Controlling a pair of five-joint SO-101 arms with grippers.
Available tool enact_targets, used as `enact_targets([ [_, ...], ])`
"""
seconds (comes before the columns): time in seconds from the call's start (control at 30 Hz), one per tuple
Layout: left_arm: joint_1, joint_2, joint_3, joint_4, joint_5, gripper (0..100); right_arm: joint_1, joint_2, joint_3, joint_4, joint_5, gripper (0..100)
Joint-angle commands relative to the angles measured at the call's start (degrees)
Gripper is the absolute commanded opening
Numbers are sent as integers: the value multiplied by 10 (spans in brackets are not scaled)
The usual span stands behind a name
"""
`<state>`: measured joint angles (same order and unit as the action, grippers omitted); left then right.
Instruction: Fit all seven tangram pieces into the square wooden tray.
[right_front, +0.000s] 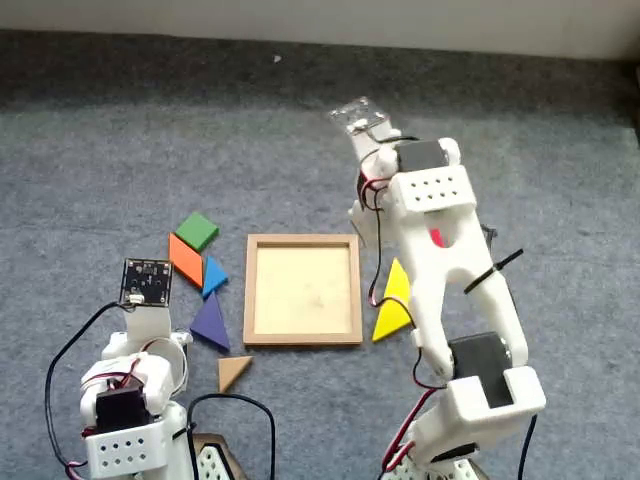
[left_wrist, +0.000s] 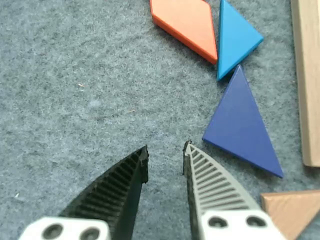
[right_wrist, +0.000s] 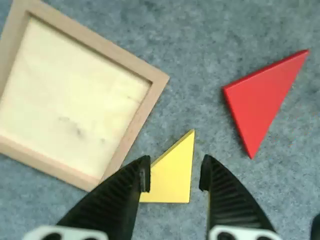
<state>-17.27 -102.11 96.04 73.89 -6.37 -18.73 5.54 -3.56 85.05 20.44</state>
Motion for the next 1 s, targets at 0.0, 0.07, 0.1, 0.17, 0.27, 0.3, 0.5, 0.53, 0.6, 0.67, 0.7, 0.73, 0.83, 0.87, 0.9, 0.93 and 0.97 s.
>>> enact_targets([
  [0.0,-9,-17,11,-8,4,133,44,53,1,-46,-15,272],
  [0.07,-9,-17,11,-8,4,133,51,87,0,-47,-13,331],
  [0.1,-9,-17,11,-8,4,133,51,101,-5,-55,-12,347],
  [0.17,-9,-17,11,-8,4,133,49,123,-19,-70,-12,350],
  [0.27,-9,-17,11,-8,4,133,52,155,-37,-102,-14,350],
  [0.3,-9,-17,11,-8,4,133,55,167,-45,-110,-14,350],
  [0.5,-9,-17,11,-8,4,133,81,221,-113,-114,-14,350],
  [0.53,-9,-17,11,-8,4,133,83,226,-124,-114,-14,350],
  [0.6,-9,-17,11,-8,4,133,86,233,-137,-114,-13,350],
  [0.67,-9,-17,11,-8,4,133,87,243,-145,-114,-12,350],
  [0.7,-9,-17,11,-8,4,133,87,249,-145,-114,-11,350],
  [0.73,-9,-17,11,-8,4,133,87,258,-145,-114,-11,350],
  [0.83,-9,-17,11,-8,4,133,86,280,-147,-120,-11,350],
  [0.87,-9,-17,11,-8,4,133,86,285,-150,-123,-11,350],
  [0.9,-9,-17,11,-8,4,133,86,292,-155,-124,-12,350],
  [0.93,-9,-17,11,-8,4,133,86,298,-160,-124,-13,350],
  [0.97,-9,-17,11,-8,4,133,86,304,-167,-124,-14,350],
])
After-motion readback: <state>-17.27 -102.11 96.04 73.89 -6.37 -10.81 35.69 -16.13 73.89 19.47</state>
